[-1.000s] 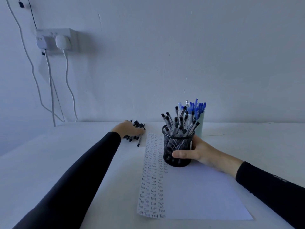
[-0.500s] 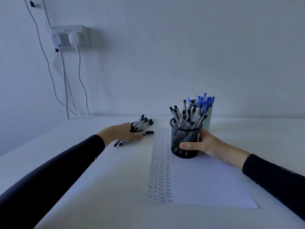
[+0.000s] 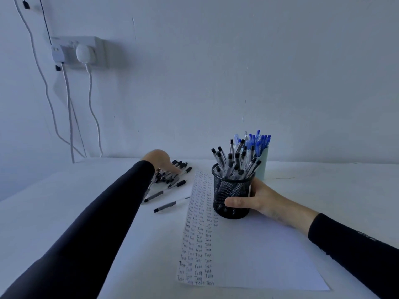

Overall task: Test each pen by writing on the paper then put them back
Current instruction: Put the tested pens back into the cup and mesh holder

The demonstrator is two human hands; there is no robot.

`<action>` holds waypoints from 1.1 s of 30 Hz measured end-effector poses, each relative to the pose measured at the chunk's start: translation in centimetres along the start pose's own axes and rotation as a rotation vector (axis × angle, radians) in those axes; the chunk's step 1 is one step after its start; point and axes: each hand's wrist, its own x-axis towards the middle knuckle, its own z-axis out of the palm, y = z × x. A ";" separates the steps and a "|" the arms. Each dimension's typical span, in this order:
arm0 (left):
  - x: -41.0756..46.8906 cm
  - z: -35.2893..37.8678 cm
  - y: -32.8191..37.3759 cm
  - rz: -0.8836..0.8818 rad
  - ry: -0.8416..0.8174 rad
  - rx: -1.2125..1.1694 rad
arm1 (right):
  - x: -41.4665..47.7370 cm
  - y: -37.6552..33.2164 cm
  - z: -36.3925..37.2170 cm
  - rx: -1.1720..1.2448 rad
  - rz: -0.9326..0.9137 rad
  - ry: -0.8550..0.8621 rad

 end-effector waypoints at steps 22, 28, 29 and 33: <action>2.4 0.5 -3.7 -0.089 -0.118 -0.454 | -0.2 -0.3 0.2 0.008 -0.008 0.016; 0.2 -1.0 -4.3 0.035 0.074 -0.822 | -0.2 -0.3 0.1 0.003 -0.013 0.011; 0.1 -1.5 -4.3 0.086 0.158 -0.937 | -0.2 -0.3 0.1 0.003 -0.010 0.012; -0.8 -2.8 -3.9 0.286 0.588 -1.107 | -0.1 -0.3 0.1 -0.006 -0.003 0.018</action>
